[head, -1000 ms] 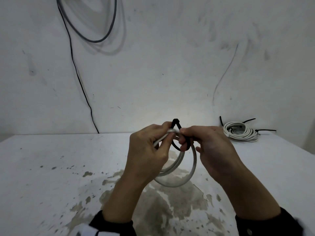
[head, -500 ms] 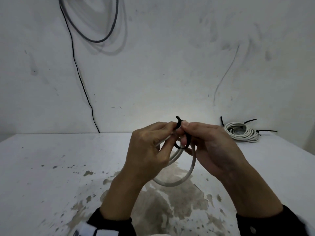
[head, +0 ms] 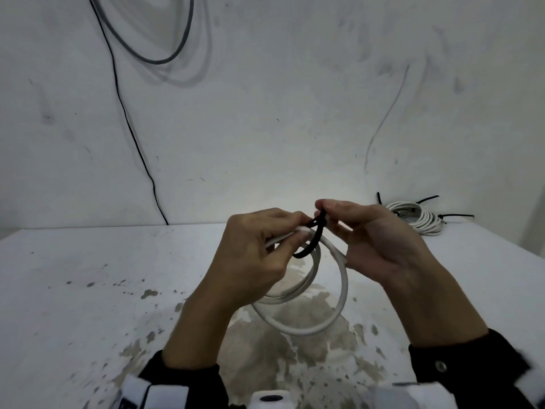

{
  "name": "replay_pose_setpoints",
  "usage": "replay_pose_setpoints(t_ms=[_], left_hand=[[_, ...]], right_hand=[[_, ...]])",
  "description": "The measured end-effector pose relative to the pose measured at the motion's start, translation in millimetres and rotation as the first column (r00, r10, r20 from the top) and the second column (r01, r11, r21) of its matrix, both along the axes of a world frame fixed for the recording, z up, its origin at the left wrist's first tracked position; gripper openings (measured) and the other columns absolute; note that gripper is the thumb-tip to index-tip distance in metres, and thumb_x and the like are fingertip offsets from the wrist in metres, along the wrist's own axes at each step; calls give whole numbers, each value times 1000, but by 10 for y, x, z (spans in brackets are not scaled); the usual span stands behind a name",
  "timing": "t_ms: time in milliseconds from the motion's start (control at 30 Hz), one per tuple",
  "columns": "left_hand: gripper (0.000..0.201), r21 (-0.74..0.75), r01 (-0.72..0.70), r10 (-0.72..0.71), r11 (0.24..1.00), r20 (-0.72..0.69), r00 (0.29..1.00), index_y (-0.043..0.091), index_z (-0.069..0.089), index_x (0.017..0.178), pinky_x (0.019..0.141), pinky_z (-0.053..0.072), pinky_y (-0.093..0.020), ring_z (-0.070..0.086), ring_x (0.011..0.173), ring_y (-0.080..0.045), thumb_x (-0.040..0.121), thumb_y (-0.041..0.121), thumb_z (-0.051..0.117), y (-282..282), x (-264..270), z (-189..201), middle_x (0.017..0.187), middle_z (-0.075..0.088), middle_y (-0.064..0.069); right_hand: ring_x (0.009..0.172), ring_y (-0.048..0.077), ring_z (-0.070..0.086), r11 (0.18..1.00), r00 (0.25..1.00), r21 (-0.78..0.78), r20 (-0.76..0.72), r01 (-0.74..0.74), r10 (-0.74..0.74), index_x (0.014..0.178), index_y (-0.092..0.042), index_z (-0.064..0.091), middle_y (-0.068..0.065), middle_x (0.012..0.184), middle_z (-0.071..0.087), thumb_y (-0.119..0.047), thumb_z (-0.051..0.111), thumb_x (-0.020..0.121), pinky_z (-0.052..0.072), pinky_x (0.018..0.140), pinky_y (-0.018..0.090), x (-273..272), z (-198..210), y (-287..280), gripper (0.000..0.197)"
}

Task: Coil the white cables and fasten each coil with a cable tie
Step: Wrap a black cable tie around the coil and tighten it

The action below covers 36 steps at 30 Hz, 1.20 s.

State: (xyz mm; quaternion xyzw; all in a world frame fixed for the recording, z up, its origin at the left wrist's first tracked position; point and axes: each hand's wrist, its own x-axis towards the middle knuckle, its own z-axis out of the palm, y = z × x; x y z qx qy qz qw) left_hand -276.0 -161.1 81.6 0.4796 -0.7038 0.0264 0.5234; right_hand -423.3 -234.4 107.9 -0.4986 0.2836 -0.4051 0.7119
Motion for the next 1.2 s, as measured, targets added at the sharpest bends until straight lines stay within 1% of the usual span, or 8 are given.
replay_pose_setpoints(t_ms=[100,267,433,633,800,867,967,1200], left_hand=[[19,52,65,-63,997,-37,997,10,74,100,68,44,-9,64,74,0,85,13,63,13,7,0,81,67,15],[17,117,163,-146,980,-140,979,16,74,96,71,47,-12,68,78,-5,85,15,62,34,7,15,79,71,11],[18,144,117,-105,983,-89,990,19,76,93,67,45,-13,65,76,-4,84,21,60,33,-9,20,80,73,10],[14,250,143,-154,958,27,988,20,77,90,61,48,-22,65,70,-6,84,20,64,95,-24,89,79,73,10],[9,347,413,-414,842,-74,907,10,76,87,71,53,-22,72,79,-13,82,11,69,499,107,288,83,75,1],[11,212,321,-317,923,-54,947,17,76,88,65,55,-32,71,76,-17,82,20,68,518,147,338,81,75,2],[11,176,180,-182,968,-2,983,26,74,88,61,49,-43,68,70,-25,80,23,67,333,25,296,77,74,4],[8,143,50,-42,988,-55,998,20,77,83,58,45,-14,64,62,2,80,19,69,179,85,146,73,73,14]], right_hand=[[86,5,59,997,995,18,51,80,-80,63,-17,70,-8,76,67,-16,65,53,30,88,34,3,-18,-42,11],[67,12,66,972,939,58,251,228,-235,69,-4,64,2,62,67,3,60,80,52,58,25,27,-16,-64,14],[48,11,65,873,839,-12,286,487,-464,71,2,57,13,74,57,6,55,88,58,52,25,100,-7,-3,17],[35,6,56,695,750,-292,160,657,-642,74,-3,58,-7,43,58,-1,56,89,53,43,24,227,-135,-33,15],[25,2,42,567,576,-100,165,818,-801,60,-13,48,-8,36,48,3,55,87,31,28,11,-464,-71,-462,32],[31,2,40,698,718,-179,256,694,-648,62,-8,55,-8,38,49,6,61,82,29,32,13,-566,-26,-464,25],[40,6,46,875,976,-436,55,213,-211,71,-3,63,-5,44,53,-8,65,71,35,37,14,-300,-20,-204,5],[61,18,62,933,981,-328,72,-148,181,83,-1,69,8,65,65,0,49,73,53,53,25,-102,-8,-78,22]])
